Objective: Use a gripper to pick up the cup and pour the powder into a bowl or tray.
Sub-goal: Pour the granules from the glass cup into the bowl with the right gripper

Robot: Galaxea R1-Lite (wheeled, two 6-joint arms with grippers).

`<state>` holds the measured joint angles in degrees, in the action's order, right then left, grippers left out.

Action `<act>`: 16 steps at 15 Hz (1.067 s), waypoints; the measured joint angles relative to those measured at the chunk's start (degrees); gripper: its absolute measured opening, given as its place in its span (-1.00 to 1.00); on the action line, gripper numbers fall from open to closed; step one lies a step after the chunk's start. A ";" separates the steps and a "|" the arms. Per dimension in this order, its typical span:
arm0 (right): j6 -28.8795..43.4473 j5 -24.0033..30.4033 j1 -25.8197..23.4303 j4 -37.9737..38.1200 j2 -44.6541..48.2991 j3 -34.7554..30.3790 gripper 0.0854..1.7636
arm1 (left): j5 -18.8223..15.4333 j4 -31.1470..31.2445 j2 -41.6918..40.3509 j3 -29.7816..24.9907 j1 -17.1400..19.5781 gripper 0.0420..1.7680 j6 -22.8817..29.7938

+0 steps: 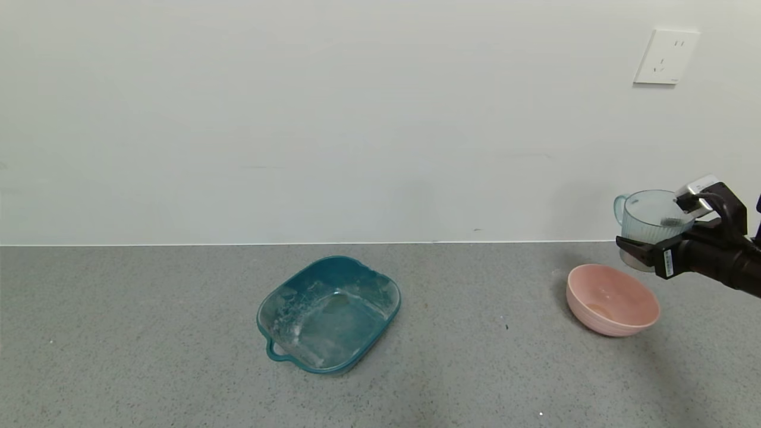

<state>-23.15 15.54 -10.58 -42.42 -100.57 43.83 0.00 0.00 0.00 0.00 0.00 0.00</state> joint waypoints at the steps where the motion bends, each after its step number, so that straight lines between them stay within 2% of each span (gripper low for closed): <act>1: -1.76 1.02 -1.05 0.00 0.07 -0.02 0.52 | 0.00 0.00 0.00 0.00 0.00 1.00 0.00; 5: -8.57 2.06 -4.83 4.08 -0.74 1.21 0.52 | 0.00 0.00 0.00 0.00 0.00 1.00 0.00; 9: -14.45 1.07 -6.10 7.23 -1.61 3.04 0.52 | 0.00 0.02 0.00 0.00 0.00 1.00 0.00; 16: -29.25 -7.97 -6.06 10.31 -2.76 4.05 0.52 | 0.00 0.00 0.00 0.00 0.00 1.00 0.00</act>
<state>-52.40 7.57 -16.64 -32.11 -103.33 47.87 0.00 0.00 0.00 0.00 0.00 0.00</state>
